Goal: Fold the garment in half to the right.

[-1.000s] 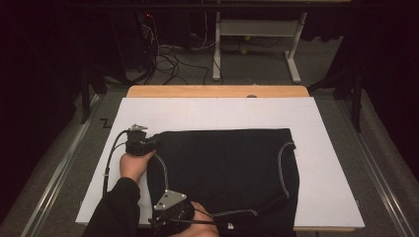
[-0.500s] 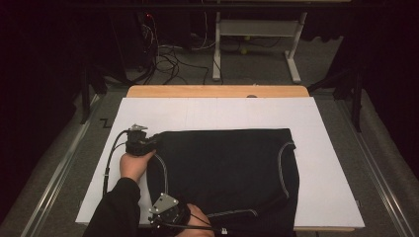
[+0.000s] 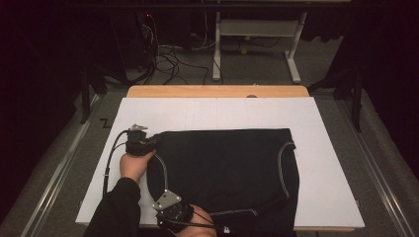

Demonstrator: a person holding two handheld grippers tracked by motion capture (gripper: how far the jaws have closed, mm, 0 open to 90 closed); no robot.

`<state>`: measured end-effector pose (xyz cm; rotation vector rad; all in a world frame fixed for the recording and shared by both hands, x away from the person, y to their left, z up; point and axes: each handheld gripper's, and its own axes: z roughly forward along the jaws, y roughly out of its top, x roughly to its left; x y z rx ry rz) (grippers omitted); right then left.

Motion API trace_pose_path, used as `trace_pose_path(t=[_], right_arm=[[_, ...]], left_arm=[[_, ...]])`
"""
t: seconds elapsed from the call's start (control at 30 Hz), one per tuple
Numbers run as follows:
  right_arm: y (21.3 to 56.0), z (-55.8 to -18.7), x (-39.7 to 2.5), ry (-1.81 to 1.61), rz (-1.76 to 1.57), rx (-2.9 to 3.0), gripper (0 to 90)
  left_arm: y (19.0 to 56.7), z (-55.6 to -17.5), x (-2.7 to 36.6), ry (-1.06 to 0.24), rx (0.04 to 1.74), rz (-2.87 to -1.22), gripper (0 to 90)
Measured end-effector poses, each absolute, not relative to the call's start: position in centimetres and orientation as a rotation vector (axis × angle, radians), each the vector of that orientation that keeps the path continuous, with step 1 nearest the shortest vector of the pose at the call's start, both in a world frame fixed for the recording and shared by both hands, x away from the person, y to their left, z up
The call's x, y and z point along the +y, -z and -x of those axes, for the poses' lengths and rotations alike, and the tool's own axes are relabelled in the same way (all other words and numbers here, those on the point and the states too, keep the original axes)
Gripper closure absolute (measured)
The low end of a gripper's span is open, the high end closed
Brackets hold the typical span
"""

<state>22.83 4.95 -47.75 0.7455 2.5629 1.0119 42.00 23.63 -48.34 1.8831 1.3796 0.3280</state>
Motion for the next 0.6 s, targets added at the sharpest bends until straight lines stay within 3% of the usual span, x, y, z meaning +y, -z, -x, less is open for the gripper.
trace_pose_path(t=[0.6], right_arm=[[46.8,-23.2,3.8,-1.101,-0.779,2.56,74.4]], left_arm=[[48.4,-42.1,23.8,-0.31,1.382,-1.874,72.1]])
